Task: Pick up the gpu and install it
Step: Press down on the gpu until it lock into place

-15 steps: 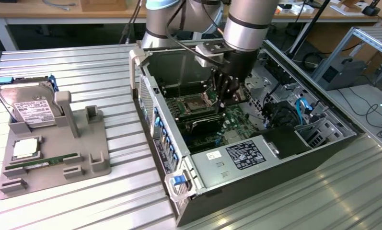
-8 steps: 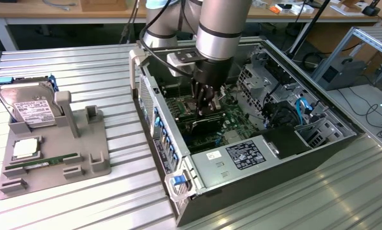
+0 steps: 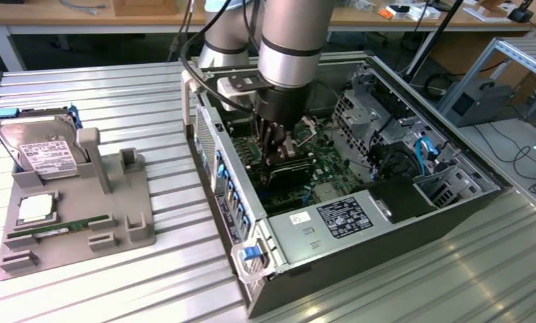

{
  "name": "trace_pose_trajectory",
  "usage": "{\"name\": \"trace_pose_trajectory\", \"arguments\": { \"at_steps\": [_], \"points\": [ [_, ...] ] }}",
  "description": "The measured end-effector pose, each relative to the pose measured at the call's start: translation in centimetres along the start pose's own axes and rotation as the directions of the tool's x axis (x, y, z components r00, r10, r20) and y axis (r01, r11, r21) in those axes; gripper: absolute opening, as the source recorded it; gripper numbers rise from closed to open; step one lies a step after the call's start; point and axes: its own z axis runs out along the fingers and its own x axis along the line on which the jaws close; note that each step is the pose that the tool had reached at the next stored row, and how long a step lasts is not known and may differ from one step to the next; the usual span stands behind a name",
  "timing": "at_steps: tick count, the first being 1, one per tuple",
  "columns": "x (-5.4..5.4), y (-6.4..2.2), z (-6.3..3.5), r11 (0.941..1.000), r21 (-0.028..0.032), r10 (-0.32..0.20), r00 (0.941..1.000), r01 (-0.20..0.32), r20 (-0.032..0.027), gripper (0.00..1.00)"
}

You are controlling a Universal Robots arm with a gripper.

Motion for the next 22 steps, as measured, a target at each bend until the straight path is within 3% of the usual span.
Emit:
{"name": "trace_pose_trajectory", "arguments": {
  "at_steps": [2,7,10,13,22],
  "points": [
    [-0.2,0.42,0.09,1.0,-0.0002,0.001,1.0,-0.001,-0.0003,0.13],
    [-0.6,0.53,0.39,1.0,-0.0003,0.002,1.0,-0.002,-0.0005,0.13],
    [-1.5,0.98,0.44,1.0,-0.0003,0.004,1.0,-0.004,-0.0002,0.13],
    [-1.5,1.7,0.68,1.0,-0.0004,0.004,1.0,-0.004,-0.0002,0.13],
    [-1.4,1.97,1.23,1.0,-0.0003,0.004,1.0,-0.004,-0.0002,0.13]
  ]
}}
